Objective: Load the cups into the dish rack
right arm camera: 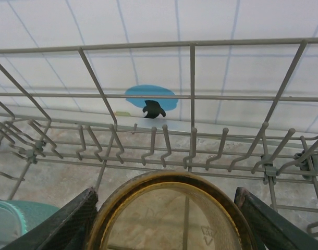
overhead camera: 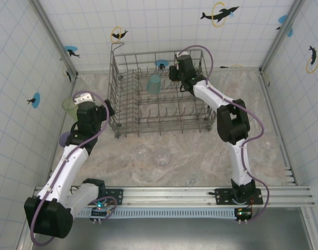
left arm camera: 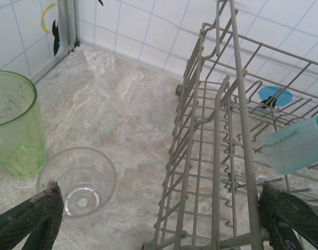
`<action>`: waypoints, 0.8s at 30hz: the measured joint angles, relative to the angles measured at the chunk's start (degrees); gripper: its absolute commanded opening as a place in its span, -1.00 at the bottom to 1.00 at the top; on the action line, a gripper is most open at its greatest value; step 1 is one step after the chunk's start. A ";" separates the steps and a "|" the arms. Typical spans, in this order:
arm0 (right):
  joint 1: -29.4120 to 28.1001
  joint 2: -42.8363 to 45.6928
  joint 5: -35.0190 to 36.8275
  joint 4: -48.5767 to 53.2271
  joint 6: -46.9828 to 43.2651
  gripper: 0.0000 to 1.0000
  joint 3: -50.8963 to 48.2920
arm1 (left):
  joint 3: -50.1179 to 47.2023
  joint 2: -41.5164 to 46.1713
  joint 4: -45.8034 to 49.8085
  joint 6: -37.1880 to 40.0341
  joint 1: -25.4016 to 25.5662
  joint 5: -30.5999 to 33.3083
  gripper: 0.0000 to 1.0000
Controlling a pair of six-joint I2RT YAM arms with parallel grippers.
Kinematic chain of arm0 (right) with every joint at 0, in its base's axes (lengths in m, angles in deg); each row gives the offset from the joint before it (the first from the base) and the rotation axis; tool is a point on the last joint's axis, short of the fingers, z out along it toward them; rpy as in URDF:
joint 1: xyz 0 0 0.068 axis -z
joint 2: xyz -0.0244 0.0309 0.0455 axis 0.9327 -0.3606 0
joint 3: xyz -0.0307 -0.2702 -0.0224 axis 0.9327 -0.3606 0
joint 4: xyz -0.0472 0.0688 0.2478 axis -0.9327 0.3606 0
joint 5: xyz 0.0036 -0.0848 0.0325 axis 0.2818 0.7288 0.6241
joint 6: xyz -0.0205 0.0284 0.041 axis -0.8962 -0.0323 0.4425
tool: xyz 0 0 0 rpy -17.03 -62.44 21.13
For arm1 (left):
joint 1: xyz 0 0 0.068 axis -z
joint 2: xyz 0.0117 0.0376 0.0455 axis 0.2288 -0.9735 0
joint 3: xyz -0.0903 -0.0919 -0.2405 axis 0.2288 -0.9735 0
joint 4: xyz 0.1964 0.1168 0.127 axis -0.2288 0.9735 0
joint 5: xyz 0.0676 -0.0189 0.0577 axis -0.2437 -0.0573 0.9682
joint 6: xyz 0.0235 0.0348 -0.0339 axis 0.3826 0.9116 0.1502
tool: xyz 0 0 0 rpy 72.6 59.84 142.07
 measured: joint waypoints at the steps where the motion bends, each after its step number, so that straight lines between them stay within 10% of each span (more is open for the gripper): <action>1: -0.09 -0.11 0.17 0.22 -0.17 -0.10 0.00 | -0.02 0.00 0.00 0.00 0.00 0.02 0.95; 17: -0.61 -3.32 0.11 1.60 -0.61 -0.03 0.00 | -0.09 0.11 0.00 0.00 0.00 0.35 0.95; 24: -0.74 -4.31 0.07 0.15 -0.85 0.36 0.35 | -0.09 0.11 0.00 0.00 0.00 0.37 0.95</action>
